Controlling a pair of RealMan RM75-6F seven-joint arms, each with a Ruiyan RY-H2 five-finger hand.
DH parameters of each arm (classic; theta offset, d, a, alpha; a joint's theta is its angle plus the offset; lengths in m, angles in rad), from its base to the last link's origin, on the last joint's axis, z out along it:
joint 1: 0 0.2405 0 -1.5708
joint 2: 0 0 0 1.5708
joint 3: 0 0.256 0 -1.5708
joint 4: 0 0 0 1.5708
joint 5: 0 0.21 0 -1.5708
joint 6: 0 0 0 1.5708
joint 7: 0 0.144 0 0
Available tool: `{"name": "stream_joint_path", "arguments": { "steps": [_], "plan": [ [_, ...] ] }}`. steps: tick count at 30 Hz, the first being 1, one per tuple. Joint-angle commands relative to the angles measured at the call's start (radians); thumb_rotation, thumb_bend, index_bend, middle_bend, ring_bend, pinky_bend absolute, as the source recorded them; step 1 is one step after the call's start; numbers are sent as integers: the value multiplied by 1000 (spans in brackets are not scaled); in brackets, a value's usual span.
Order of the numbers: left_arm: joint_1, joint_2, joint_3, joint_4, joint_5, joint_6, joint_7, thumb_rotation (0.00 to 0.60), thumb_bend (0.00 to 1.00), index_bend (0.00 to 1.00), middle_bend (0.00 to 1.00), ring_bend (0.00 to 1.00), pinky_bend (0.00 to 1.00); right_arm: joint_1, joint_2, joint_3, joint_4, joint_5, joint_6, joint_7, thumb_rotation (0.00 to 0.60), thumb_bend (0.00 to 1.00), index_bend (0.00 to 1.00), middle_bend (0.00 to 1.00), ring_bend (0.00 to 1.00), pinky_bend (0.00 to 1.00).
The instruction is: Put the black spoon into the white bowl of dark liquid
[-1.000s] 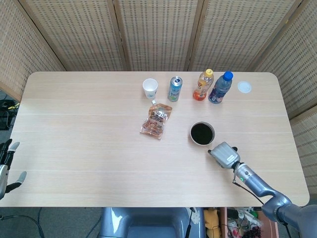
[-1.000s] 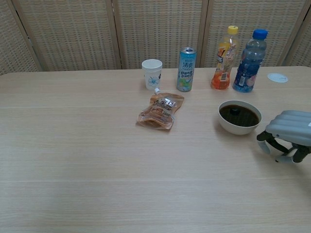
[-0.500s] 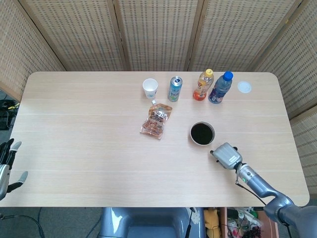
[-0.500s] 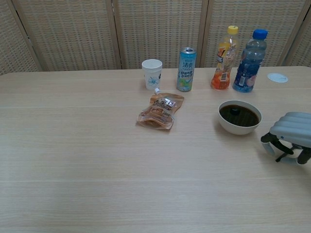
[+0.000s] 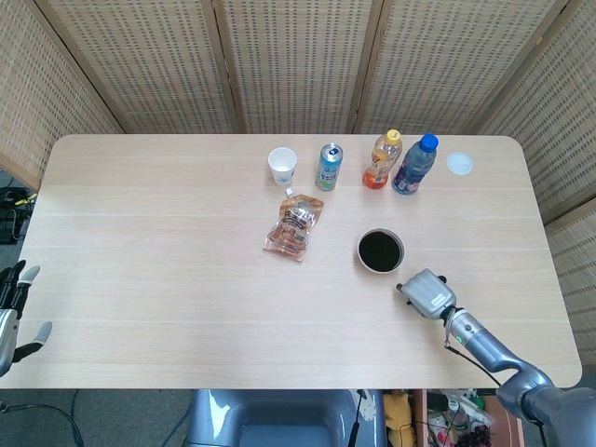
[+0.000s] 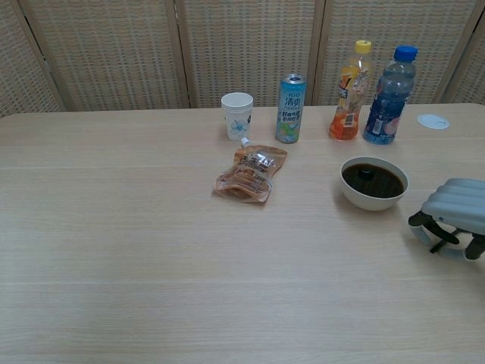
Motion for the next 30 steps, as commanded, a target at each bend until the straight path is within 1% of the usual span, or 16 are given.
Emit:
{"name": "stream_joint_path", "arguments": {
  "steps": [1,14,30],
  "plan": [
    [1,0,0,2,-1,1,-2,600,333,0,0,0,0,-1,-6,-1,6,1,-2,-1,600,507,538,771,853,940],
    [3,-4,0,14,-3,2,-15,600,333,0,0,0,0,-4,-14,-6,17,3,-4,-2,600,514,559,772,853,940],
    [11,-6,3,29,1,10,-34,600,333,0,0,0,0,-15,-26,-9,33,7,0,-23,600,589,596,780,858,940]
  ]
}}
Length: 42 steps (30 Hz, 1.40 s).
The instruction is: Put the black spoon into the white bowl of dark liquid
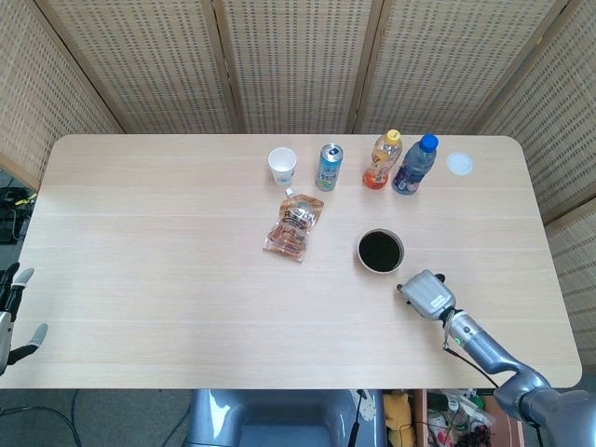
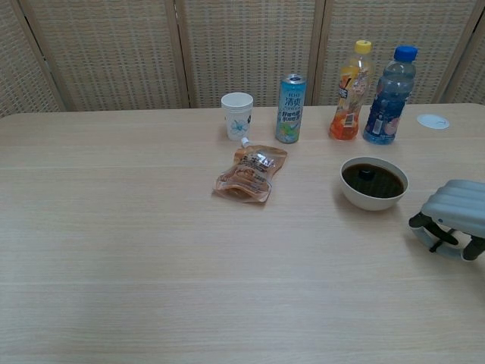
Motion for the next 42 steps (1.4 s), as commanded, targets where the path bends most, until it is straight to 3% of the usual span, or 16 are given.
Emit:
{"name": "stream_joint_path", "arguments": {
  "steps": [1,11,18,31,38,42],
  "plan": [
    [1,0,0,3,1,1,-3,600,333,0,0,0,0,-2,-4,-1,8,-2,5,-11,600,596,601,782,859,940],
    [2,0,0,7,3,3,-9,600,332,0,0,0,0,-12,-12,1,23,-4,32,-6,600,668,654,805,873,954],
    [2,-1,0,8,5,3,-11,600,333,0,0,0,0,-10,28,20,-48,7,63,37,600,720,698,821,882,961],
    [-2,-6,-1,12,5,-3,-15,600,333,0,0,0,0,31,205,92,-373,77,33,94,600,766,737,835,890,971],
    [-5,-7,-3,15,4,-8,-17,600,333,0,0,0,0,89,355,148,-627,127,-36,166,600,778,745,842,894,979],
    [-6,-9,-2,18,3,-12,-18,600,333,0,0,0,0,124,415,177,-718,152,-83,195,600,784,749,845,896,980]
  ]
}}
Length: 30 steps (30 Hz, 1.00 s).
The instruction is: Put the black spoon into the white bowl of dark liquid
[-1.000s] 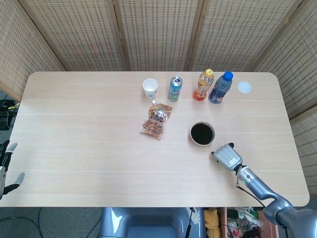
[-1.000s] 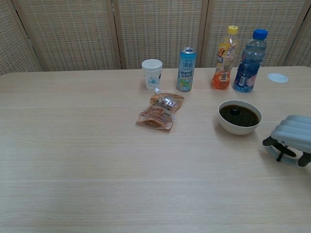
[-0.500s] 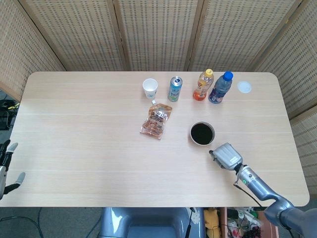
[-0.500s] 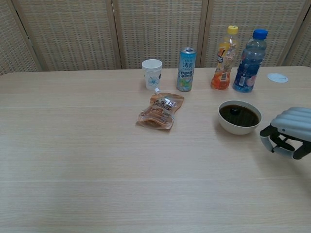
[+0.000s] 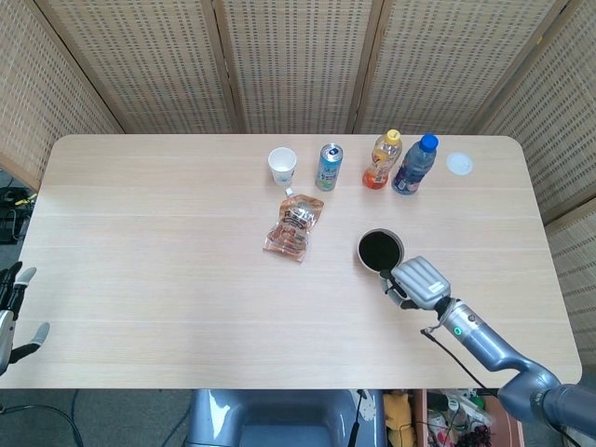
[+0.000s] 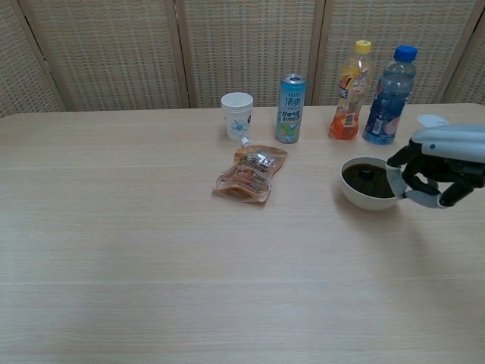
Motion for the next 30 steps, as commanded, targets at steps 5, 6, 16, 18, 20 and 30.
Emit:
{"name": "stream_joint_path", "arguments": {
  "steps": [5,6,16,18,20,30],
  "plan": [
    [1,-3,0,6,-4,-1,-6,600,333,0,0,0,0,99,115,86,-164,82,-137,132,600,786,752,846,898,981],
    [2,-3,0,7,-5,-1,-7,600,333,0,0,0,0,113,123,97,-175,96,-162,159,600,786,753,846,898,981],
    [7,-2,1,23,-11,-1,-23,600,333,0,0,0,0,202,66,163,-106,199,-316,311,600,786,759,846,897,981],
    [7,-2,0,26,-14,-1,-26,600,333,0,0,0,0,214,41,168,-76,216,-342,330,600,787,759,846,897,981],
    [8,-2,0,28,-15,-2,-29,600,333,0,0,0,0,224,11,173,-37,233,-366,350,600,787,759,846,897,981],
    [13,2,1,30,-20,-1,-32,600,333,0,0,0,0,244,-114,170,151,276,-423,364,600,787,760,846,897,981]
  ]
}}
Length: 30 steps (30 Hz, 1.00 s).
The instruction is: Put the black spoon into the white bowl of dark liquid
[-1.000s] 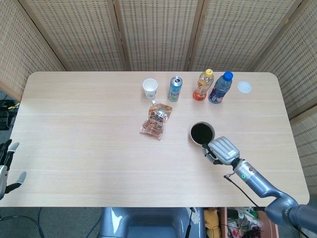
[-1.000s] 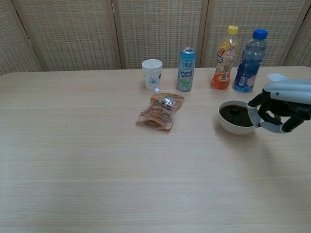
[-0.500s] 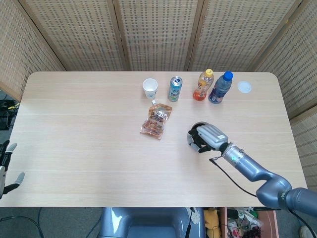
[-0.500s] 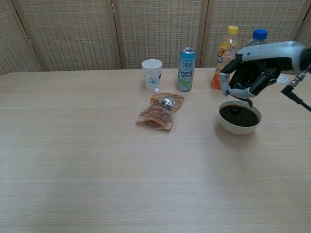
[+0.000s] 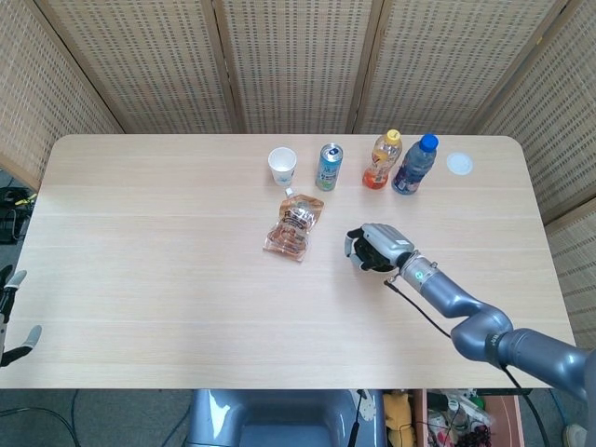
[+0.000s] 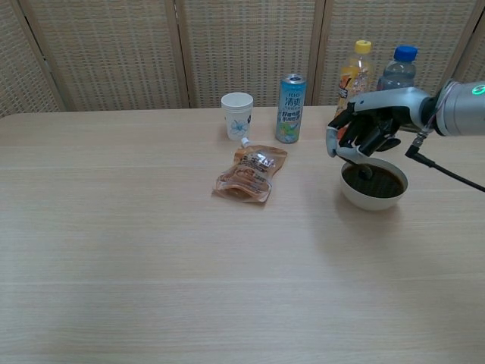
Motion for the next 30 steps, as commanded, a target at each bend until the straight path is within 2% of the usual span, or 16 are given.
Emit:
{"name": "stream_joint_path", "arguments": {
  "steps": [1,18,30],
  "plan": [
    [1,1,0,-2,1,1,2,600,333,0,0,0,0,6,-47,-3,63,19,-23,5,600,787,761,846,897,981],
    [2,2,2,-26,4,4,24,600,334,0,0,0,0,-7,-138,-12,258,26,-77,18,600,787,764,846,897,981],
    [19,2,8,-27,-8,12,26,600,333,0,0,0,0,23,-202,20,379,8,-112,67,600,787,768,846,897,981]
  ]
}}
